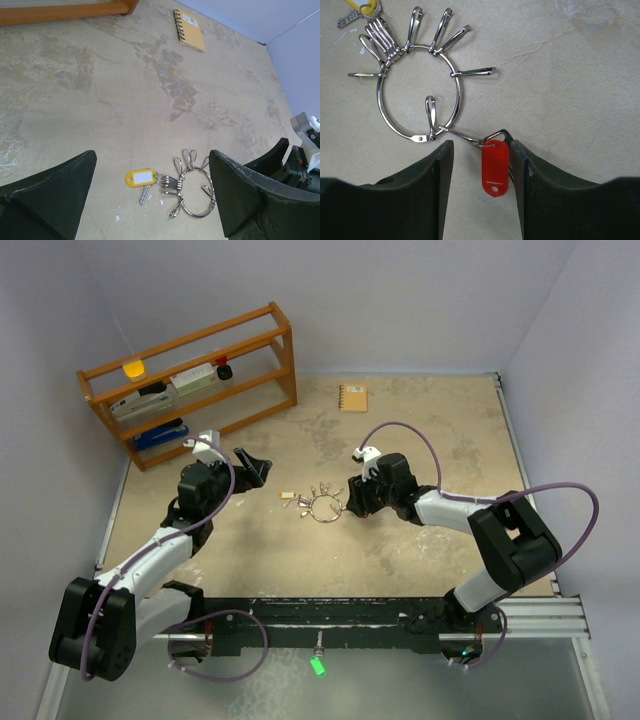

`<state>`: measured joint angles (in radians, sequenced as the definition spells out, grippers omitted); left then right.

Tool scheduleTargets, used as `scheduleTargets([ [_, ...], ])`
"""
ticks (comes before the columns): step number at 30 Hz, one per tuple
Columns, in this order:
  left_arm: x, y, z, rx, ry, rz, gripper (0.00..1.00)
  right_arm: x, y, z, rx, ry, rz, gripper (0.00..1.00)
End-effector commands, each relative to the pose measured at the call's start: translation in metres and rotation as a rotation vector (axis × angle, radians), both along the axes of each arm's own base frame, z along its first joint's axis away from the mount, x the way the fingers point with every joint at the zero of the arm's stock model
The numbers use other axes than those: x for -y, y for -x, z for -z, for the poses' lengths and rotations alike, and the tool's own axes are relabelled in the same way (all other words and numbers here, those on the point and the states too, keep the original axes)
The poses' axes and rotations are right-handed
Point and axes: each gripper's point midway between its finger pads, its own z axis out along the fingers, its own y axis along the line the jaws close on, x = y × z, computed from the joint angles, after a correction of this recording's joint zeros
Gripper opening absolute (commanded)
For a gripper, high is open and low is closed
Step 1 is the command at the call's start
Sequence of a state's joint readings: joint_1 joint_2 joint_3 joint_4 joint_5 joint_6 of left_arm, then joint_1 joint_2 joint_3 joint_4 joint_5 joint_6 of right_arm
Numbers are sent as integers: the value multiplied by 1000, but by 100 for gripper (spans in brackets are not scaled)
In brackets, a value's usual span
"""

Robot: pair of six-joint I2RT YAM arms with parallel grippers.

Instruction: Remove the keys from the keyring

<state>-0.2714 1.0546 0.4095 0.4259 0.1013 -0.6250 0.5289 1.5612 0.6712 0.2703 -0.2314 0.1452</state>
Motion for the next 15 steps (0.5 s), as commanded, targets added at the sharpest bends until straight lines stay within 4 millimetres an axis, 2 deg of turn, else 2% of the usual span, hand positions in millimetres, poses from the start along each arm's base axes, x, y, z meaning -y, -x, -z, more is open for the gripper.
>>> scheduleTargets([
  [1, 6, -8, -23, 64, 21, 15, 90, -17, -9, -19, 46, -52, -44, 51],
  [15, 4, -9, -24, 66, 20, 0, 86, -15, 3, 4, -9, -20, -50, 44],
])
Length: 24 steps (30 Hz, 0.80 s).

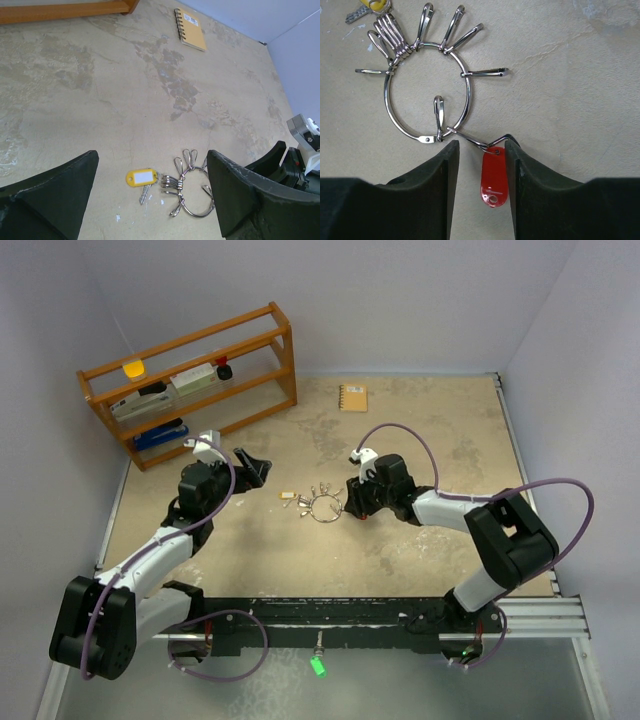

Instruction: Remove the keys from the keyring

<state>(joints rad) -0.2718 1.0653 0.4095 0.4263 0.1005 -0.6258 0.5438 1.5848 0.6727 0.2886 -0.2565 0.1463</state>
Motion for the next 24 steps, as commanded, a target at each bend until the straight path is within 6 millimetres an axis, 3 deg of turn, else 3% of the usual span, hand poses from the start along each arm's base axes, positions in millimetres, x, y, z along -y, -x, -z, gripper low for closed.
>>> scheduleTargets([
  [1, 3, -8, -28, 78, 21, 0, 86, -6, -2, 1, 1, -3, -12, 42],
  [10, -2, -8, -29, 78, 32, -33, 80, -3, 4, 15, -46, 49, -11, 25],
  [12, -3, -8, -29, 81, 36, -42, 72, -2, 6, 17, -54, 66, -8, 17],
  [14, -4, -6, -32, 96, 37, -41, 60, 0, 6, 19, -56, 86, -1, 0],
  [18, -6, -7, -37, 118, 31, -47, 56, -2, 2, 11, -19, 130, 10, 0],
  [19, -6, -9, -37, 109, 25, -47, 51, -3, -1, 6, -1, 143, 15, 0],
  [22, 0, -17, -31, 58, 36, -23, 17, -11, -11, -24, 88, 150, 20, 0],
  [24, 7, -22, -27, 30, 94, 13, 7, -17, -17, -49, 161, 151, 25, 0],
])
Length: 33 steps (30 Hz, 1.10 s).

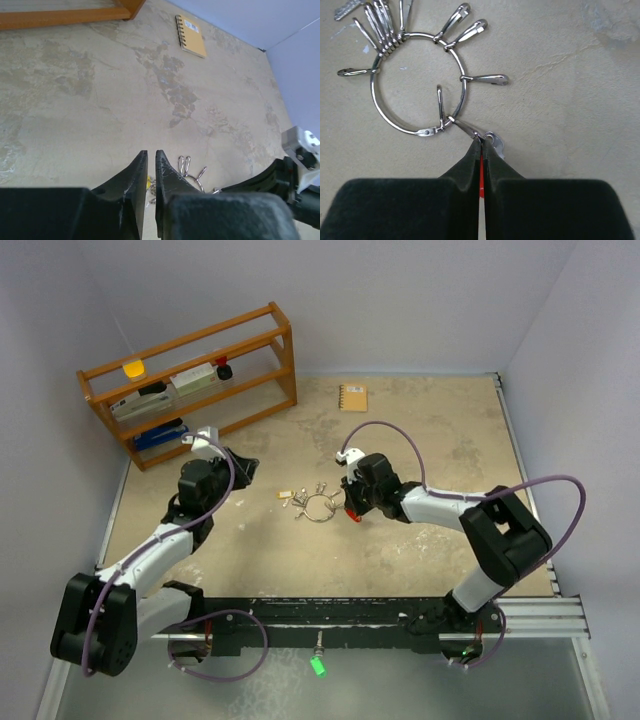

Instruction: Remove the keys from the keyring

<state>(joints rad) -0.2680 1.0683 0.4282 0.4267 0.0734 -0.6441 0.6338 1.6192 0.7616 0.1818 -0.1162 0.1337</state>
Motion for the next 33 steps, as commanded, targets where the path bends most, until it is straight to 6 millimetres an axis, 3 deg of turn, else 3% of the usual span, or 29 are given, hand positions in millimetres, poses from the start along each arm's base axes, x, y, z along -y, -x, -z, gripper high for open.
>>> scheduleTargets([
  [1, 14, -19, -19, 17, 121, 72, 6, -9, -19, -63, 180, 30, 14, 0],
  [5, 35, -17, -38, 98, 329, 243, 25, -16, -23, -110, 300, 5, 8, 0],
  [7, 39, -19, -43, 120, 331, 275, 20, -22, -27, -141, 367, -26, 5, 0],
  [9, 41, -23, -42, 106, 288, 284, 20, -25, -27, -160, 409, -38, 1, 0],
  [16, 52, -12, -63, 171, 84, 314, 22, -31, -25, -189, 492, -42, -10, 0],
  [22, 66, 10, -89, 295, 68, 387, 31, -35, -27, -207, 539, -29, -21, 0],
  [25, 71, 19, -92, 355, 24, 404, 33, -40, -24, -222, 556, -50, -36, 0],
  [33, 111, 48, -102, 496, -130, 514, 33, -40, -10, -268, 611, -117, -73, 0],
])
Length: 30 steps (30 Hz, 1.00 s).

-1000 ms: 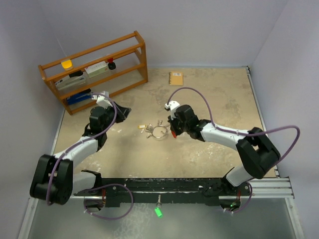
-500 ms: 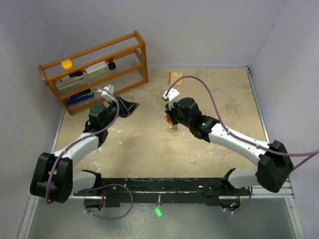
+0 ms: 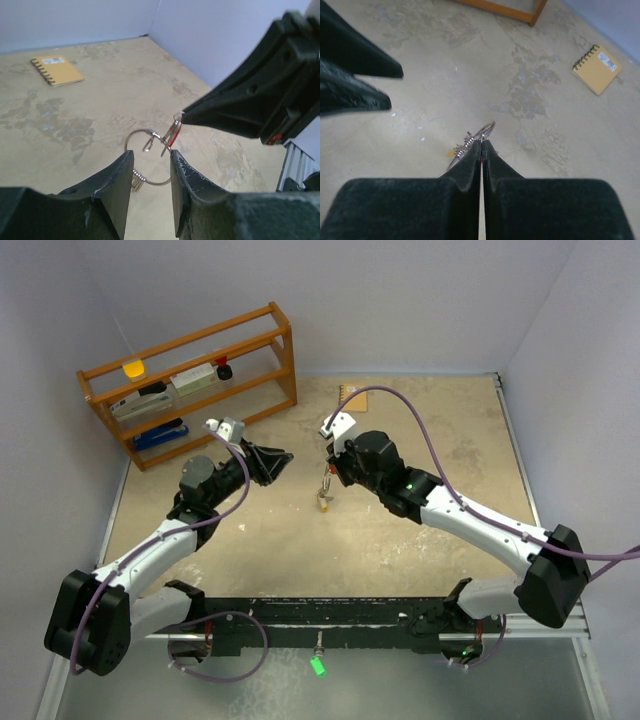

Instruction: Remove the keys from the keyring

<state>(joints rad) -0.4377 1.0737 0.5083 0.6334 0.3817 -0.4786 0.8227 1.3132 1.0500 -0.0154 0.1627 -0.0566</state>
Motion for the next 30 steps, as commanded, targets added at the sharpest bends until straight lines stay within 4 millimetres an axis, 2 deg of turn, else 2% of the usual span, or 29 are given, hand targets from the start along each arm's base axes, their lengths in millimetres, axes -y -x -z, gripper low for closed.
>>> scheduleTargets([
  [1, 17, 8, -17, 170, -85, 20, 33, -3, 7, -67, 105, -88, -45, 0],
  [5, 29, 7, -16, 185, -101, 43, 32, -3, 16, -88, 120, -106, -86, 0],
  [10, 33, 8, -22, 233, -77, 42, 33, -2, 32, -106, 129, -150, -144, 0],
  [19, 38, 14, -38, 329, -75, 70, 44, -1, 45, -112, 111, -187, -175, 0],
  [30, 64, 25, -36, 368, -63, 179, 51, -3, 53, -120, 110, -222, -205, 0],
])
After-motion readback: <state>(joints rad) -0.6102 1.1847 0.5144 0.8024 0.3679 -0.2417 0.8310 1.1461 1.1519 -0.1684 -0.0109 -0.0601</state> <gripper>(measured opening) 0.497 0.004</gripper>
